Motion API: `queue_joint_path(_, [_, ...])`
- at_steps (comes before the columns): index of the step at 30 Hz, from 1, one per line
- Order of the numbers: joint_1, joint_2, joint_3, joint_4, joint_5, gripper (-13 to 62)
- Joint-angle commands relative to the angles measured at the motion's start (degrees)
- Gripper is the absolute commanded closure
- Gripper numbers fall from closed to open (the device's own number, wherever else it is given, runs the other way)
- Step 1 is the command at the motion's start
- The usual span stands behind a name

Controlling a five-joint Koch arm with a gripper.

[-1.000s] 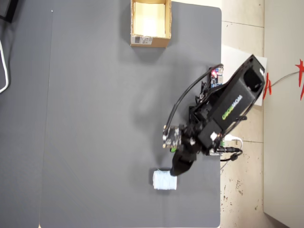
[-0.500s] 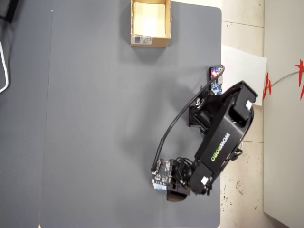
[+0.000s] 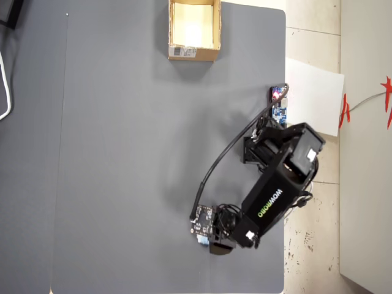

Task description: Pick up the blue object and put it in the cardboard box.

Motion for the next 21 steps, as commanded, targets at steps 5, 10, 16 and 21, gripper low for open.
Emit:
queue_joint_path(5, [3.16, 2.99, 8.35, -20.04, 0.53, 32.6])
queue_joint_path(10, [7.21, 9.23, 14.15, -27.33, -2.46, 43.7])
queue_joint_path(16, [13.97, 23.03, 24.52, -30.67, -2.37, 43.5])
queue_joint_path(21, [21.62, 36.74, 30.15, -31.38, -3.96, 43.1])
